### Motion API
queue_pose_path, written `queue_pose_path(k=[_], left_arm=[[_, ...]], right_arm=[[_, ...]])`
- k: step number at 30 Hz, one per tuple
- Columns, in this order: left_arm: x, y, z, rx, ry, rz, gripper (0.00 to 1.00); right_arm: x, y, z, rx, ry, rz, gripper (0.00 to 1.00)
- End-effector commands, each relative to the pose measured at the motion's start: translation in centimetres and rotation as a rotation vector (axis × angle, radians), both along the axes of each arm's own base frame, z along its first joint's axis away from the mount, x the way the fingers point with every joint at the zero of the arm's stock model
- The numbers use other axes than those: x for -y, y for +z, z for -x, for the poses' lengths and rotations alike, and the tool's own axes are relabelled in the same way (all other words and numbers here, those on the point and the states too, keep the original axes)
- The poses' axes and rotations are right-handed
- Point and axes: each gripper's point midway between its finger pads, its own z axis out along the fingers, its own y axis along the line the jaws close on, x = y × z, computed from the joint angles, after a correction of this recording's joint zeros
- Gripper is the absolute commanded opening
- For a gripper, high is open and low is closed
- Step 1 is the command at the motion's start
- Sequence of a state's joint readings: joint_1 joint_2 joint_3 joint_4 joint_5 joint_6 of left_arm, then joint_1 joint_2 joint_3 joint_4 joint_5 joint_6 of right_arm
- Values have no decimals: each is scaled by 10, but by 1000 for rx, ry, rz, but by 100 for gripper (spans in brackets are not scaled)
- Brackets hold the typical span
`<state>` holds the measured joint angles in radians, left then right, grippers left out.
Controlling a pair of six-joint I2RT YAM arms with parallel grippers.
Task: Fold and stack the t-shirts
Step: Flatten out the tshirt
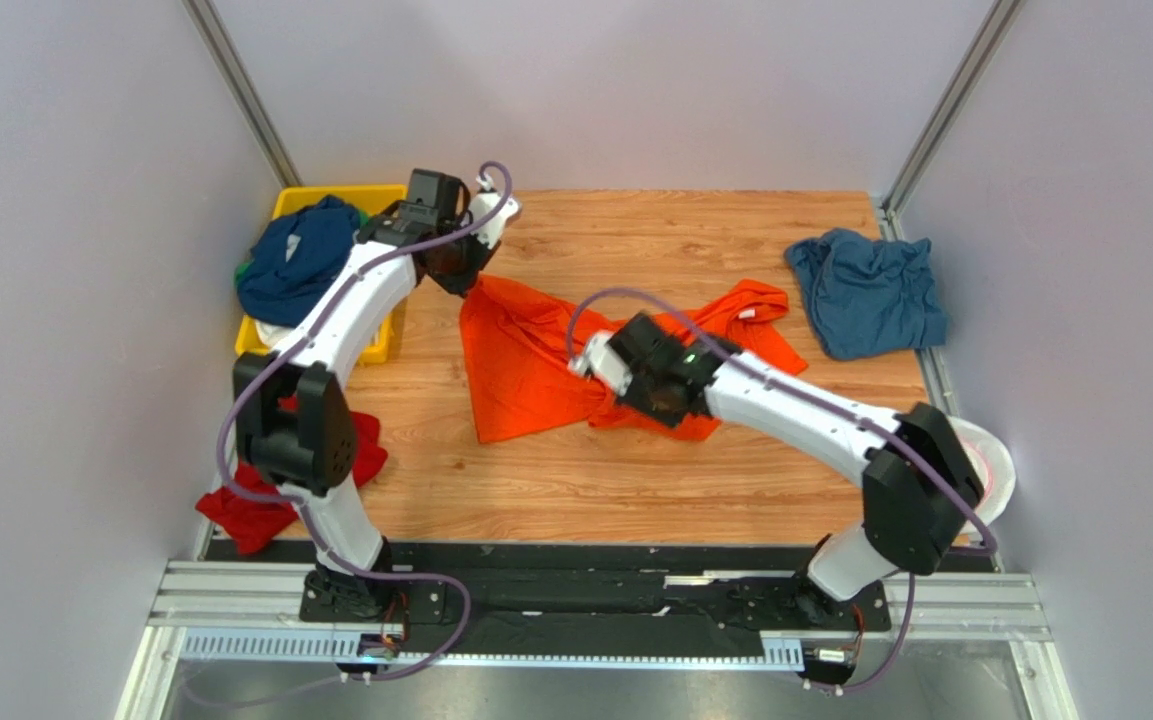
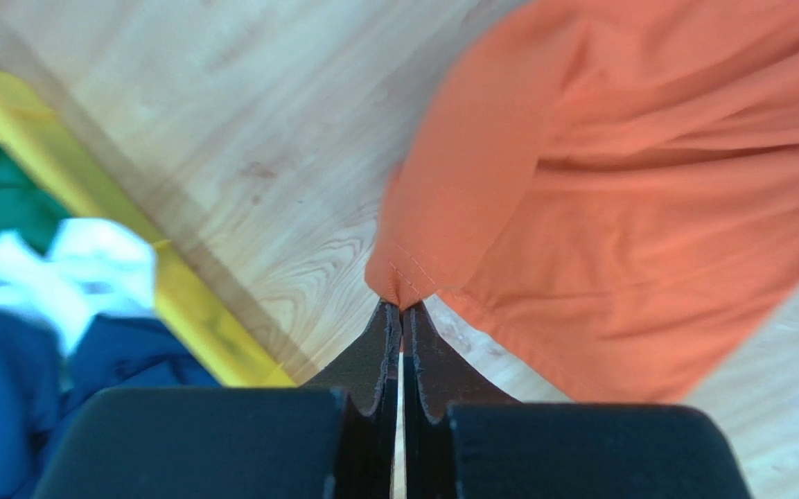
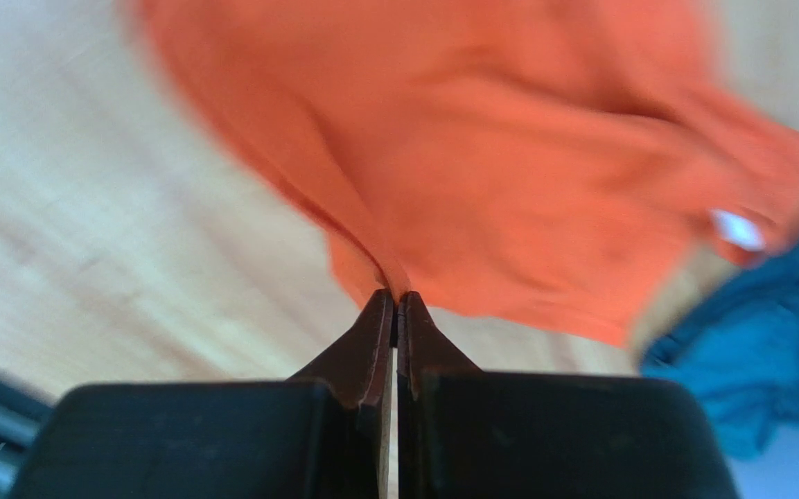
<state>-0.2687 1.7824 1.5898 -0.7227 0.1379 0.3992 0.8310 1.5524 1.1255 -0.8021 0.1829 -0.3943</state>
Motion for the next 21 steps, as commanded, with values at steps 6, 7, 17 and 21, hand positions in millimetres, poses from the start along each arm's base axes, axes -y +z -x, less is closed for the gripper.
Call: queue_pose_path(k=[6,7,17,21], left_arm=[[2,155,52,325,5,200,0],[-2,172,57,377,26,213,0],[-40,288,79,709,176,230,0],[-43,323,94,761,153,238,0]], right_arm=[[103,214,-128,570,-497,-249,0],[112,231,-132,619,-532,-251,0],[130,364,-147,903,-575,-400,0],[145,409,-127,1000,-532,-370,0]])
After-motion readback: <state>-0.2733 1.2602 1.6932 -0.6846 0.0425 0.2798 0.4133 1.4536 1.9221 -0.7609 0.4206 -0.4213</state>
